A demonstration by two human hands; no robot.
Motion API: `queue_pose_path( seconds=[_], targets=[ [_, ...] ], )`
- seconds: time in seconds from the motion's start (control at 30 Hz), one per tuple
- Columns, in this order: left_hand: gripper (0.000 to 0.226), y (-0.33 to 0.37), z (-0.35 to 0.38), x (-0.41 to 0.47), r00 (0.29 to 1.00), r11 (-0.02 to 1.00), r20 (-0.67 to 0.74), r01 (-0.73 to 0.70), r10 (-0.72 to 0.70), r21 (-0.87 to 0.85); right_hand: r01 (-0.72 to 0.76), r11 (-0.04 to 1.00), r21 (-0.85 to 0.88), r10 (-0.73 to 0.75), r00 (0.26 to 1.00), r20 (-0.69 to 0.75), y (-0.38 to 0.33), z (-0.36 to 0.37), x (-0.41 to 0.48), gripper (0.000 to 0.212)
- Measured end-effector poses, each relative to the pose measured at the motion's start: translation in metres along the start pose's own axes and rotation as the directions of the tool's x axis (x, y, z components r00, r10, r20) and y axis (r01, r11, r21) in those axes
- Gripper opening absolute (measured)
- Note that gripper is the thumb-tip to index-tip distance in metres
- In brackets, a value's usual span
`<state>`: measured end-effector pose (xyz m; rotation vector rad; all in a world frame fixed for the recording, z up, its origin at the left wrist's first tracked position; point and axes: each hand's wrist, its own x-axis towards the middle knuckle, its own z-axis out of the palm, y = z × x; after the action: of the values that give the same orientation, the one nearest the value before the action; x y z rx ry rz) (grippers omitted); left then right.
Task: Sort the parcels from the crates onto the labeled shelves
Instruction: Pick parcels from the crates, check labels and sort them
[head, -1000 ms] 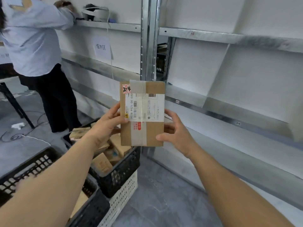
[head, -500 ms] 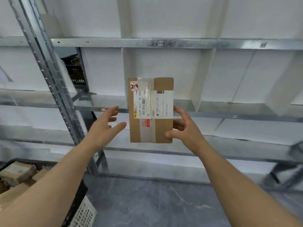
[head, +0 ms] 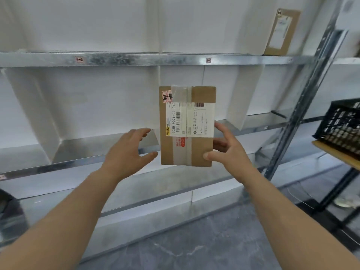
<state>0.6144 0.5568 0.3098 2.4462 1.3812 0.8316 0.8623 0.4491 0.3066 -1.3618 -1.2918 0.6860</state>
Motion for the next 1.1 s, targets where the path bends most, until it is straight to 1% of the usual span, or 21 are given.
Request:
queue_pose_path(
  seconds=[0.07, 0.17, 0.37, 0.47, 0.6, 0.7, 0.9, 1.1],
  targets=[
    [0.069, 0.01, 0.014, 0.026, 0.999, 0.999, 0.02, -0.047, 0.046, 0.01, 0.004, 1.0, 0.001, -0.004, 0.999, -0.044, 0.005, -0.018, 0.015, 0.083],
    [0.07, 0.022, 0.031, 0.063, 0.995, 0.996, 0.059, -0.078, 0.075, 0.046, -0.011, 1.0, 0.003, 0.011, 0.997, -0.083, 0.014, -0.039, 0.038, 0.084],
    [0.068, 0.04, 0.066, 0.133, 0.99, 0.989, 0.043, -0.138, 0.136, 0.051, 0.002, 1.0, -0.022, -0.004, 0.993, -0.122, 0.032, -0.08, 0.091, 0.084],
    [0.068, 0.052, 0.088, 0.159, 0.983, 0.983, 0.043, -0.179, 0.177, 0.044, 0.015, 1.0, -0.024, -0.019, 0.989, -0.149, 0.046, -0.099, 0.106, 0.083],
    [0.067, 0.072, 0.115, 0.184, 0.969, 0.971, 0.089, -0.235, 0.23, 0.052, -0.012, 1.0, -0.002, 0.012, 0.984, -0.178, 0.063, -0.128, 0.114, 0.084],
    [0.068, 0.089, 0.131, 0.203, 0.964, 0.966, 0.108, -0.252, 0.244, 0.064, -0.02, 1.0, 0.017, 0.024, 0.978, -0.207, 0.074, -0.151, 0.123, 0.087],
    [0.067, 0.116, 0.159, 0.229, 0.963, 0.967, 0.11, -0.253, 0.247, 0.041, -0.009, 1.0, 0.017, 0.012, 0.984, -0.18, 0.093, -0.19, 0.157, 0.085],
    [0.067, 0.159, 0.2, 0.256, 0.977, 0.974, 0.079, -0.206, 0.199, 0.089, 0.015, 1.0, 0.019, -0.013, 0.996, -0.094, 0.121, -0.249, 0.198, 0.085]
  ],
)
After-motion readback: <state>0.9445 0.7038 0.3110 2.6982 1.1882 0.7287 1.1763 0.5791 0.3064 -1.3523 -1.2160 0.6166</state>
